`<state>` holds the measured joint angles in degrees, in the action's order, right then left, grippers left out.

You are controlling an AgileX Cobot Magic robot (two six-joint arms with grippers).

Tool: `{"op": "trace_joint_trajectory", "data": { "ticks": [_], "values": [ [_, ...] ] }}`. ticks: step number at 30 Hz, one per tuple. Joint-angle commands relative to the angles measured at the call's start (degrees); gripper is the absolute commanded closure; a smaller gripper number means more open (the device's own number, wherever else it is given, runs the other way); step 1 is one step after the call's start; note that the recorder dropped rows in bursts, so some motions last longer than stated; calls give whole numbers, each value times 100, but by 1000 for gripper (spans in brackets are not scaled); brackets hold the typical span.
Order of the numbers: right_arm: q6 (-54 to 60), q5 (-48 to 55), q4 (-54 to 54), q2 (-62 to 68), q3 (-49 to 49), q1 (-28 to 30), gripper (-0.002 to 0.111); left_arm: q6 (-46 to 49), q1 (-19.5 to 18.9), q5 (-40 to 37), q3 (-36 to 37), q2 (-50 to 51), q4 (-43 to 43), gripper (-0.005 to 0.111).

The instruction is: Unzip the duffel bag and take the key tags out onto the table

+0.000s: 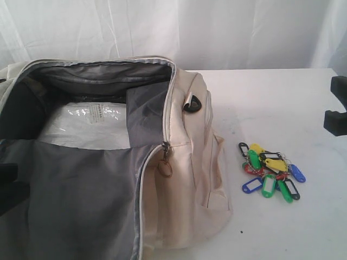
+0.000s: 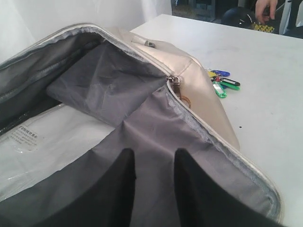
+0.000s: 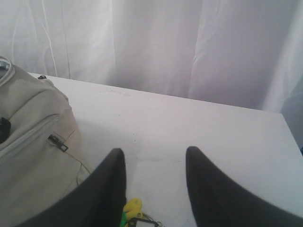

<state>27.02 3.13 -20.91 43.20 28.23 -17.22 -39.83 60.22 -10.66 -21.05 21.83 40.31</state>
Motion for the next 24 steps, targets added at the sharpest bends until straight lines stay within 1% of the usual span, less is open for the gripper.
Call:
{"op": "trace_joint_trajectory", "data": {
  "ticks": [1, 13, 17, 18, 21, 24],
  "values": [
    [-31, -21, -54, -39, -27, 30, 69, -32, -8, 79, 38, 15, 66, 72],
    [-31, -21, -54, -39, -27, 30, 69, 57, -8, 41, 38, 15, 208, 72],
    [-31, -21, -54, -39, -27, 30, 69, -328, -8, 41, 38, 2, -344, 72],
    [-31, -21, -54, -39, -27, 30, 69, -355, -56, 22, 38, -48, -493, 72],
    [-31, -21, -54, -39, -27, 30, 69, -355, -394, 22, 38, -243, -517, 72],
    [-31, -21, -54, -39, -27, 30, 69, -363, -1044, -31, 38, -479, -561, 72]
  ]
}}
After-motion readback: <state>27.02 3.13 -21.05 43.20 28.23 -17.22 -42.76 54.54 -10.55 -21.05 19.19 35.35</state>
